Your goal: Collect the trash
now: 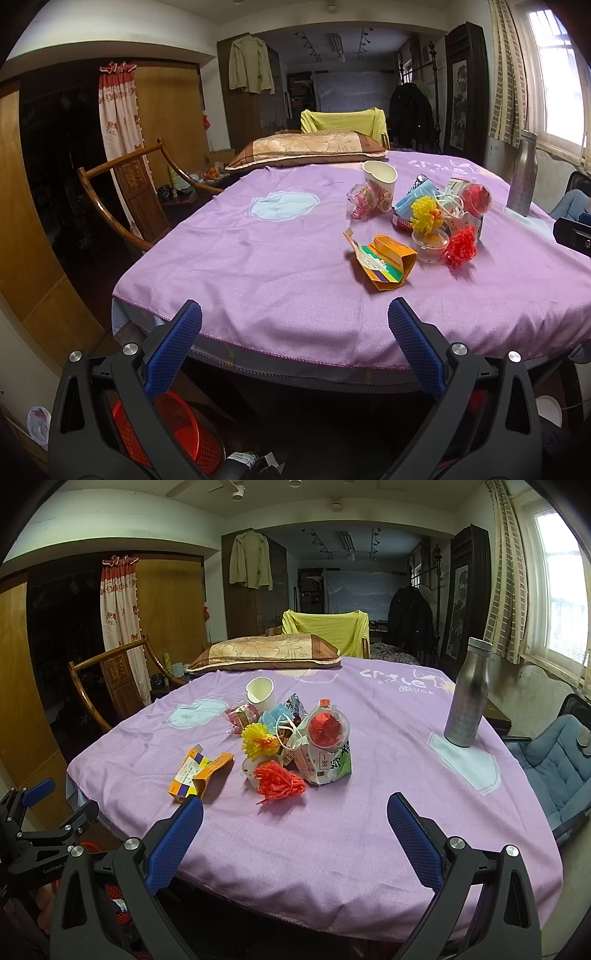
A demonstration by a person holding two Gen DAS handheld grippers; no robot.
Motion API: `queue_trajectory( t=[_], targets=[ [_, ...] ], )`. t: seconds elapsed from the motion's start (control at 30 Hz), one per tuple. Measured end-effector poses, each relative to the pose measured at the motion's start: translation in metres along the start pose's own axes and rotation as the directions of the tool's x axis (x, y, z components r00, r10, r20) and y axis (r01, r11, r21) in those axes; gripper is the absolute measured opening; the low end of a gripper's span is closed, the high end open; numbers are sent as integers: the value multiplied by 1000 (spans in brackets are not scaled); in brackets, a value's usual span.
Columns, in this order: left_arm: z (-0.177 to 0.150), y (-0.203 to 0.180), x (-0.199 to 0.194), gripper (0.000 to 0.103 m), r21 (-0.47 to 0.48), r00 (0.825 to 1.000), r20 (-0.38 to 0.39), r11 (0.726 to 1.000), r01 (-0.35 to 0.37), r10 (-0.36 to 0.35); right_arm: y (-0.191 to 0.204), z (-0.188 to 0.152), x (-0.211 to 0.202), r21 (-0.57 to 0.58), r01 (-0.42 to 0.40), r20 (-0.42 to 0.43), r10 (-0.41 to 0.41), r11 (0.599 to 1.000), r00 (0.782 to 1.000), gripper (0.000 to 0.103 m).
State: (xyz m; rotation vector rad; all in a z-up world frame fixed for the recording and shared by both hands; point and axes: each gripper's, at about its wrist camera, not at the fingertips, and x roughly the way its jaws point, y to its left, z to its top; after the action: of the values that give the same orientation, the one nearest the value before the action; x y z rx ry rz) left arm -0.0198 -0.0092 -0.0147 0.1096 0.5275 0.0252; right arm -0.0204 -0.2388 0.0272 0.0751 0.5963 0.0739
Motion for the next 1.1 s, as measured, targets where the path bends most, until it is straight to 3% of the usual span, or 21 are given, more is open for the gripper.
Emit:
queue_trajectory(
  t=[1.1],
  targets=[
    [-1,-6,1,97,10,1000,-14,1000,7,-7,-2,-6,0,11,-7,-20,7,1000,1000,98]
  ],
)
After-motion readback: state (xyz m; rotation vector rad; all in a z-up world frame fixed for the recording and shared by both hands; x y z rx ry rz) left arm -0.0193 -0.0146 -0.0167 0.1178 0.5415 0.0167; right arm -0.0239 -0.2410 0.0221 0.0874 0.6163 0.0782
